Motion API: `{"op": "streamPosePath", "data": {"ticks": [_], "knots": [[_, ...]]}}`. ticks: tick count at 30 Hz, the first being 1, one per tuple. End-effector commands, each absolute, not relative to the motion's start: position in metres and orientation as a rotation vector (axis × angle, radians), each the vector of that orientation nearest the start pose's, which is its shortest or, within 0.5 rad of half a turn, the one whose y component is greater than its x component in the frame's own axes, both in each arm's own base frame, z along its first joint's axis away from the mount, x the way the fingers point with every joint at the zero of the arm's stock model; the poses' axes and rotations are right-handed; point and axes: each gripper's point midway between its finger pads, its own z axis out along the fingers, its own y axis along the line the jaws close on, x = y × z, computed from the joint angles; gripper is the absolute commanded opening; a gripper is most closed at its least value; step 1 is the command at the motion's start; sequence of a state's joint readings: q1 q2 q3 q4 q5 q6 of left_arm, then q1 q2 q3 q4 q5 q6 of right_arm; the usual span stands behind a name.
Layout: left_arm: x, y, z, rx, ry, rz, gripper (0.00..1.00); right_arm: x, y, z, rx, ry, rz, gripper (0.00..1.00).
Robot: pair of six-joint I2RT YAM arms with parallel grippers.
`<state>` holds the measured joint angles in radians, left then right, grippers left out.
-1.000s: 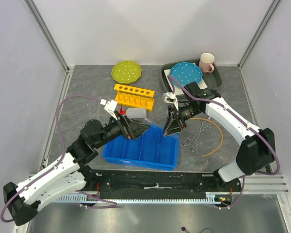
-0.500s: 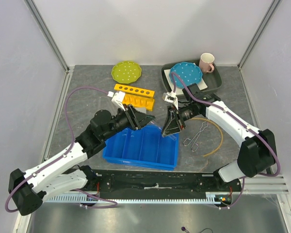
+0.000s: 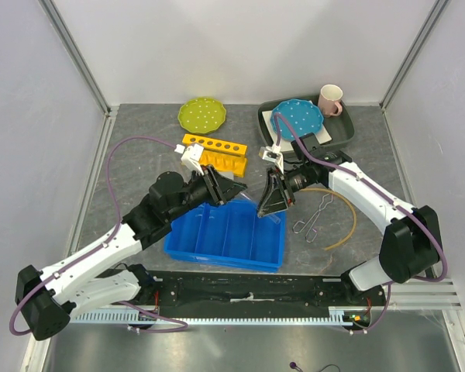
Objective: Organize the chemistry lab equipment
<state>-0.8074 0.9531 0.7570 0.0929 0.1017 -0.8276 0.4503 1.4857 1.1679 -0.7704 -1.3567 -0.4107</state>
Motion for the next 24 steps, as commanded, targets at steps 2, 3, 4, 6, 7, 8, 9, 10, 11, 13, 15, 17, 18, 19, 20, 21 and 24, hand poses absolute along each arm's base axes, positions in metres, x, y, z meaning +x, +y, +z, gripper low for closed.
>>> {"op": "streamPosePath", "data": {"ticks": [2,3,4,6,7,8,9,10,11,13,15,17,18,19,20,21,24], "knots": [[0.219,-0.293,0.309,0.075,1.791,-1.259,0.29,0.173,0.274,0.235,-1.283,1.708,1.777,0.2],[0.219,-0.293,0.311,0.078,1.787,-1.259,0.26,0.173,0.274,0.235,-1.282,1.709,1.775,0.22],[0.219,-0.293,0.311,0.08,1.786,-1.257,0.2,0.174,0.274,0.235,-1.282,1.712,1.769,0.23],[0.219,-0.291,0.31,0.086,1.788,-1.24,0.14,0.174,0.273,0.236,-1.282,1.712,1.756,0.31],[0.22,-0.288,0.311,0.078,1.783,-1.227,0.11,0.176,0.273,0.236,-1.285,1.716,1.736,0.39],[0.22,-0.286,0.311,0.076,1.784,-1.217,0.1,0.178,0.272,0.236,-1.281,1.72,1.719,0.45],[0.221,-0.283,0.312,0.074,1.791,-1.196,0.09,0.18,0.271,0.238,-1.281,1.714,1.698,0.49],[0.223,-0.28,0.311,0.068,1.797,-1.171,0.08,0.183,0.269,0.239,-1.278,1.715,1.682,0.55],[0.227,-0.278,0.314,0.076,1.784,-1.148,0.08,0.192,0.265,0.241,-1.262,1.717,1.637,0.57],[0.231,-0.273,0.307,0.082,1.831,-1.1,0.08,0.202,0.259,0.245,-1.244,1.717,1.584,0.62],[0.241,-0.264,0.312,0.082,1.827,-1.056,0.07,0.226,0.246,0.251,-1.196,1.737,1.465,0.65],[0.255,-0.251,0.311,0.078,1.851,-0.997,0.07,0.253,0.227,0.258,-1.198,1.707,1.284,0.68],[0.26,-0.245,0.311,0.077,1.855,-0.974,0.07,0.268,0.216,0.251,-1.192,1.751,1.142,0.69],[0.27,-0.231,0.307,0.053,1.878,-0.928,0.07,0.278,0.208,0.249,-1.218,1.73,1.048,0.69],[0.279,-0.224,0.312,0.068,1.867,-0.89,0.07,0.284,0.199,0.247,-1.216,1.74,0.97,0.7],[0.285,-0.217,0.313,0.066,1.869,-0.862,0.07,0.29,0.193,0.243,-1.22,1.745,0.906,0.7],[0.315,-0.185,0.317,0.045,1.871,-0.737,0.07,0.286,0.185,0.232,-1.212,1.729,0.879,0.72]]}}
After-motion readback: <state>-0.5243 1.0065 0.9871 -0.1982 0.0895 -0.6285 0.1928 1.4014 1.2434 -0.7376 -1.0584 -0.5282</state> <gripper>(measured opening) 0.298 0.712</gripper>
